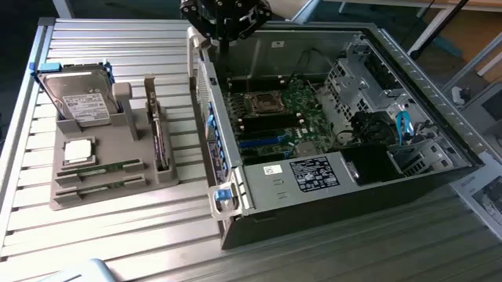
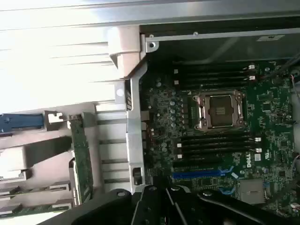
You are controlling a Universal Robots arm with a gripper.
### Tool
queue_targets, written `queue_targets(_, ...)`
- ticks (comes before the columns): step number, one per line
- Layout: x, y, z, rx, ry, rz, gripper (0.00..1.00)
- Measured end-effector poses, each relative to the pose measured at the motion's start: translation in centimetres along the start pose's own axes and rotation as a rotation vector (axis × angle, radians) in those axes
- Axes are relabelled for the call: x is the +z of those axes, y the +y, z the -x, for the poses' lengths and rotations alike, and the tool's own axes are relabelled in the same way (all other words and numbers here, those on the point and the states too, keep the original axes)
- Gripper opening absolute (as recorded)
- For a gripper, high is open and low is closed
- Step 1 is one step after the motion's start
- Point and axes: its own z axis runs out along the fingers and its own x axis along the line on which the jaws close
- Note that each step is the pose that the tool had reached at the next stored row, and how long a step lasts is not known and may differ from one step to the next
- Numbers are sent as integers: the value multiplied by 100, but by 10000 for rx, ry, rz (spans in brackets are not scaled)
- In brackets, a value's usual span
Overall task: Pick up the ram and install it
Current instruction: 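Reach for the ram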
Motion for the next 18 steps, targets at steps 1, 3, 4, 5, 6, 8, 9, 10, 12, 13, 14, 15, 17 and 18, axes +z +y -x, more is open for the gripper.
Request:
queue_targets(1, -5, -14, -194, -1, 0, 0, 10)
queue_targets(3, -12, -33, -433, -2, 1, -1, 10)
queue_targets(4, -13, -37, -494, -3, -1, 1, 10)
queue_targets(5, -14, -41, -541, -1, 0, 1, 10)
queue_targets(6, -17, -48, -633, -3, 1, -1, 10)
queue_targets(8, -22, -64, -848, -2, 0, 0, 10)
queue_targets(9, -24, -69, -909, -3, 0, 0, 10)
queue_targets(10, -25, -72, -953, -1, 1, -1, 10)
queue_targets(12, -28, -81, -1068, -2, 0, 0, 10)
queue_targets(13, -30, -84, -1111, -3, 1, -1, 10)
queue_targets(14, -31, -89, -1178, -2, 0, 0, 10)
queue_targets(15, -32, -95, -1265, -1, -2, 1, 10)
queue_targets(17, -36, -103, -1364, -3, 1, -1, 10)
queue_targets(18, -37, -108, -1427, -2, 0, -1, 10)
